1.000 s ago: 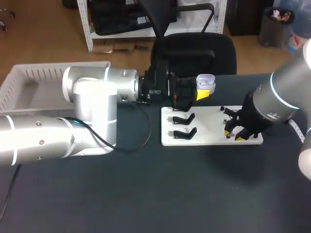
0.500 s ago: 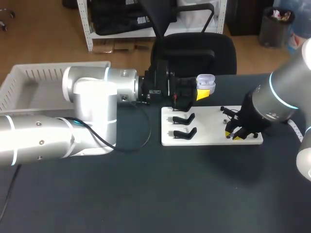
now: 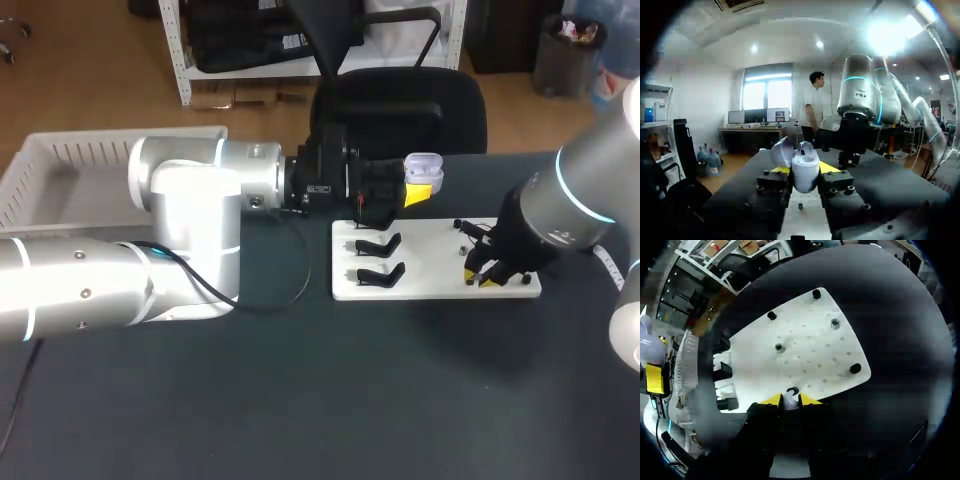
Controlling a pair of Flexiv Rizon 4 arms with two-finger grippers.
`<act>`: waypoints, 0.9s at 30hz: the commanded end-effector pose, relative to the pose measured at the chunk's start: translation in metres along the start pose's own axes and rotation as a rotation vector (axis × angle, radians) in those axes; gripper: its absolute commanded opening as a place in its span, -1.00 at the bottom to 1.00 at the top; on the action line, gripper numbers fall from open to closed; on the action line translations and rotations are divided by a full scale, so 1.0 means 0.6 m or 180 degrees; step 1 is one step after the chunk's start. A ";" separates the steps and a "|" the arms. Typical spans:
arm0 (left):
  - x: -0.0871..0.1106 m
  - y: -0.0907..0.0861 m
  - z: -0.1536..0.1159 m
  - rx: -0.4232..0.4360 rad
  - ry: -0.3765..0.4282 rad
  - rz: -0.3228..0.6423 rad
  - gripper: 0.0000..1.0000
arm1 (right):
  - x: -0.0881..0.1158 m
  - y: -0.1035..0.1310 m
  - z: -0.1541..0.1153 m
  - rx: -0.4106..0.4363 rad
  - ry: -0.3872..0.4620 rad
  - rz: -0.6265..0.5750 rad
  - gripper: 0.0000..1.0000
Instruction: Pick up each earbud case from the left stands, insert the matching earbuds, close the lid, and place the case in the box.
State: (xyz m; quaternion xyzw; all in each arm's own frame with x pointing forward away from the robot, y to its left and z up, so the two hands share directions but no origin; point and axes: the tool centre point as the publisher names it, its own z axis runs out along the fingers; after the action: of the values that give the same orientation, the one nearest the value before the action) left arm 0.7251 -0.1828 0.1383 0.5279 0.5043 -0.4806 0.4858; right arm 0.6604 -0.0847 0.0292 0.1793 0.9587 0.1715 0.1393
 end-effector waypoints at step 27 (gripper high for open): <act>0.001 -0.004 0.000 -0.0026 -0.0016 0.0013 -1.00 | 0.086 0.164 -0.234 0.0290 0.0571 -0.1899 -1.00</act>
State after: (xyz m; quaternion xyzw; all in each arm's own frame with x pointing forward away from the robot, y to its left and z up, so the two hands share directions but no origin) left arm 0.7251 -0.1828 0.1383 0.5279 0.5043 -0.4806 0.4858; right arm 0.5991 -0.0258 0.1626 -0.1140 0.9771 0.1154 0.1380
